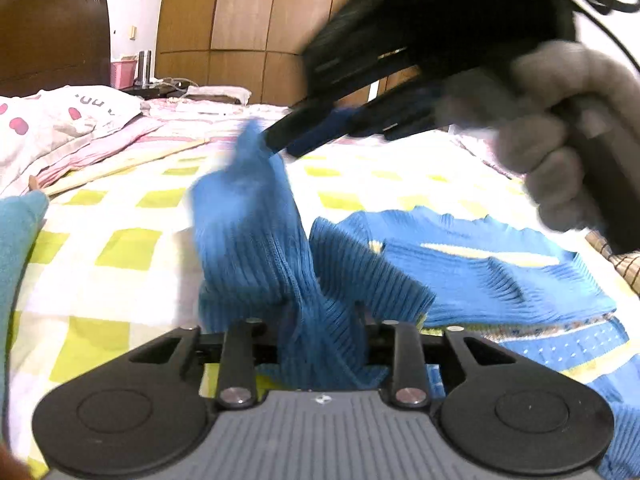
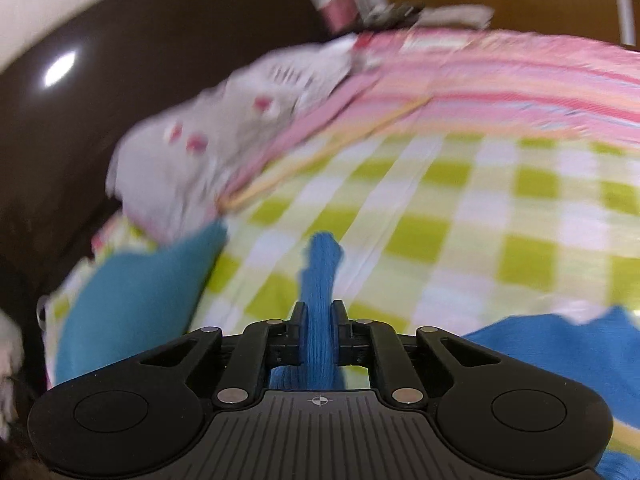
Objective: Fold small clothes
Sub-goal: 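Lift the held sleeve and carry it across the sweater with the right gripper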
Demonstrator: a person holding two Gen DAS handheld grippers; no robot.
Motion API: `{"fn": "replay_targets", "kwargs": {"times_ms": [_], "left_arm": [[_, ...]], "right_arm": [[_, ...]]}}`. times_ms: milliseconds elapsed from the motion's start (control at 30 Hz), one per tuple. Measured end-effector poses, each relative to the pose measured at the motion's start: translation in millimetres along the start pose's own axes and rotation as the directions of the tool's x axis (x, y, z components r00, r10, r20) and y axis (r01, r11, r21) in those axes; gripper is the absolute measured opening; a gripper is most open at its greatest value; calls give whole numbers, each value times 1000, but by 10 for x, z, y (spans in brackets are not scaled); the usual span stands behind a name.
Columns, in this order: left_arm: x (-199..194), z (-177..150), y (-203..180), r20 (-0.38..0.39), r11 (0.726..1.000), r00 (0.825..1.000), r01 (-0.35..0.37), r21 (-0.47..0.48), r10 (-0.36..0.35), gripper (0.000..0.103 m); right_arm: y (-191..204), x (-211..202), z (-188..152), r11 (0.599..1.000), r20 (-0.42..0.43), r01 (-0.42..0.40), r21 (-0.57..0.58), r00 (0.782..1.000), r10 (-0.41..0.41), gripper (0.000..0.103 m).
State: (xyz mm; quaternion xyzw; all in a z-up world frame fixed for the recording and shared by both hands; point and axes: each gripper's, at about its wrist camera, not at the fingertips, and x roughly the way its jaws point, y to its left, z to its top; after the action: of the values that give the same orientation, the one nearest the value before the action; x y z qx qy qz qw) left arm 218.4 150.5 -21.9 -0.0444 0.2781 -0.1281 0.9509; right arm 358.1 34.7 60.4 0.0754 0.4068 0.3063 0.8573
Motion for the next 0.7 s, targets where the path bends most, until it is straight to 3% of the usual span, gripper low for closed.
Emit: {"fn": "replay_targets", "kwargs": {"times_ms": [200, 300, 333, 500, 633, 700], "left_arm": [[17, -19, -79, -2, 1000, 1000, 8, 12, -7, 44], [39, -58, -124, -25, 1000, 1000, 10, 2, -10, 44], [20, -82, -171, -34, 1000, 999, 9, -2, -9, 44], [52, -136, -272, -56, 1000, 998, -8, 23, 10, 45], [57, -140, -256, -67, 999, 998, -20, 38, 23, 45], [62, -128, -222, -70, 999, 997, -16, 33, 18, 45]], "right_arm": [[-362, -881, 51, 994, 177, 31, 106, 983, -49, 7], [-518, -1099, 10, 989, 187, 36, 144, 980, -63, 8], [-543, -1085, -14, 988, 165, 52, 144, 983, -76, 14], [-582, -681, -134, 985, 62, 52, 165, 996, -63, 16], [-575, -185, -189, 979, 16, 57, 196, 998, -62, 38], [-600, 61, -185, 976, 2, 80, 203, 997, -82, 39]]}}
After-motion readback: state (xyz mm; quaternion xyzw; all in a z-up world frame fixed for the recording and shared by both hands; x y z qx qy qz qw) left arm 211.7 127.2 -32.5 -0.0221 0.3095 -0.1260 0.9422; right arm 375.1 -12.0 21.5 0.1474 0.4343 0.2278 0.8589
